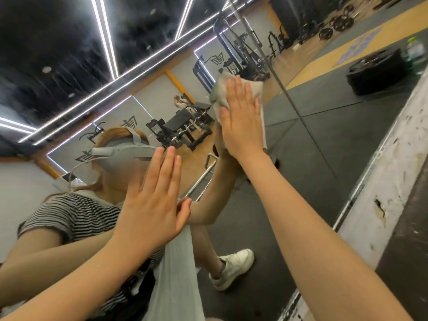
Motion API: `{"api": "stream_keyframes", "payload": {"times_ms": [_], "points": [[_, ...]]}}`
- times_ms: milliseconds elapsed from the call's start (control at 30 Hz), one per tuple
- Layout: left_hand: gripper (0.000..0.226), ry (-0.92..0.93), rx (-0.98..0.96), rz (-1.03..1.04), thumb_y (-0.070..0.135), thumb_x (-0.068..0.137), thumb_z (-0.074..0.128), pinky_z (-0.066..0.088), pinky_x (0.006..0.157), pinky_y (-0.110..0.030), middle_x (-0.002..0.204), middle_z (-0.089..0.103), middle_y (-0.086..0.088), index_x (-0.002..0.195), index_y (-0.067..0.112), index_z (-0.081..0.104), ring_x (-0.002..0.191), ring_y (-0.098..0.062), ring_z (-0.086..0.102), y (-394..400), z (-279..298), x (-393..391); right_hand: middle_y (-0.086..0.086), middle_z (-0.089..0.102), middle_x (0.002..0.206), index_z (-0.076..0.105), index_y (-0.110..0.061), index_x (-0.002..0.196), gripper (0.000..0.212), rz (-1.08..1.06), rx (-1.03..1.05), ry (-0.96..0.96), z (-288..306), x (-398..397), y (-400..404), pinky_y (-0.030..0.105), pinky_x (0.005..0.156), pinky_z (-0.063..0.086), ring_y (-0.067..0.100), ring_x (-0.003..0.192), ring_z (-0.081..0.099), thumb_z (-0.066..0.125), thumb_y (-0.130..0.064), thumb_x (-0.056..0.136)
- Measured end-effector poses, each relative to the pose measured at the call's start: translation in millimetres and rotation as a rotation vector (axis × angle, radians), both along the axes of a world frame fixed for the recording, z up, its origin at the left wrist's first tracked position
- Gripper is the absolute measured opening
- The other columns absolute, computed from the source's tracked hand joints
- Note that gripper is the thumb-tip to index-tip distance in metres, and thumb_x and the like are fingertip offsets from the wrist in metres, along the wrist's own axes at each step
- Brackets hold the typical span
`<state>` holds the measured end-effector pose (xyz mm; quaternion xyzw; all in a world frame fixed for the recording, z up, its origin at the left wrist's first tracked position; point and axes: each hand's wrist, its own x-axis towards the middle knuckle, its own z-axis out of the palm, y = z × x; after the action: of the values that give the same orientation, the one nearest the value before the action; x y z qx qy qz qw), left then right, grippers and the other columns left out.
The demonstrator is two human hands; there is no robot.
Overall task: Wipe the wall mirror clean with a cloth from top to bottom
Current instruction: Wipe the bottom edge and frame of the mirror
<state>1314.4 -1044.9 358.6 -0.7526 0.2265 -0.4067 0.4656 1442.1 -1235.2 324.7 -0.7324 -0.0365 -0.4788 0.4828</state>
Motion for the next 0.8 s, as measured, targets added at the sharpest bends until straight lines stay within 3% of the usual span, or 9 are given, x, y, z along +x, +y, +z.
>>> {"api": "stream_keyframes", "payload": {"times_ms": [67,167,300,533,700,800], "points": [[0.077,0.004,-0.002,-0.001,0.045,0.089,0.036,0.009,0.117,-0.057,0.157,0.022,-0.023,0.147,-0.005,0.03,0.147,-0.035,0.016,1.0,-0.2,-0.2,0.004,0.004,0.163,0.003,-0.016,0.155,0.056,0.01,-0.01,0.007,-13.6,5.2,-9.9,0.036,0.119,-0.009,0.019,0.15,-0.002,0.025,-0.025,0.104],[0.078,0.004,-0.003,-0.001,0.045,0.089,0.035,0.008,0.117,-0.057,0.157,0.021,-0.023,0.148,-0.005,0.029,0.147,-0.035,0.015,1.7,-0.6,0.2,0.009,0.022,0.16,0.019,-0.011,0.154,0.06,-0.038,0.141,0.056,-45.3,14.7,-28.7,0.044,0.121,0.008,0.021,0.148,0.015,0.021,-0.033,0.098],[0.078,0.001,-0.004,-0.004,0.045,0.09,0.034,0.009,0.117,-0.057,0.157,0.019,-0.023,0.148,-0.005,0.027,0.147,-0.035,0.015,1.5,-0.2,1.1,0.008,0.013,0.162,0.017,-0.012,0.155,0.063,0.021,0.358,0.195,-115.1,23.3,-49.6,0.036,0.119,0.001,0.018,0.149,0.008,0.021,-0.029,0.094],[0.077,-0.011,0.012,0.005,0.045,0.091,0.035,0.008,0.117,-0.057,0.158,0.018,-0.022,0.15,-0.004,0.025,0.148,-0.035,0.013,2.0,-0.4,1.0,0.012,0.013,0.161,0.018,-0.007,0.154,0.067,-0.016,0.681,0.364,-218.4,7.8,-31.0,0.038,0.121,0.005,0.023,0.149,0.01,0.023,-0.035,0.094],[0.077,-0.007,0.012,0.017,0.045,0.091,0.033,0.004,0.118,-0.056,0.159,0.016,-0.022,0.151,-0.003,0.021,0.148,-0.034,0.01,1.1,-0.3,-0.2,0.012,0.013,0.161,0.016,-0.008,0.154,0.068,-0.011,0.727,0.482,-280.5,-15.8,-8.8,0.025,0.116,0.002,0.024,0.149,0.009,0.022,-0.034,0.091],[0.077,-0.013,0.016,0.03,0.045,0.093,0.029,0.002,0.118,-0.055,0.16,0.012,-0.021,0.152,-0.002,0.017,0.149,-0.034,0.008,1.4,-0.8,0.0,0.01,0.013,0.162,0.015,-0.011,0.155,0.056,-0.046,0.724,0.487,-284.7,-14.8,-4.3,0.031,0.118,0.001,0.023,0.15,0.008,0.027,-0.024,0.102]]}}
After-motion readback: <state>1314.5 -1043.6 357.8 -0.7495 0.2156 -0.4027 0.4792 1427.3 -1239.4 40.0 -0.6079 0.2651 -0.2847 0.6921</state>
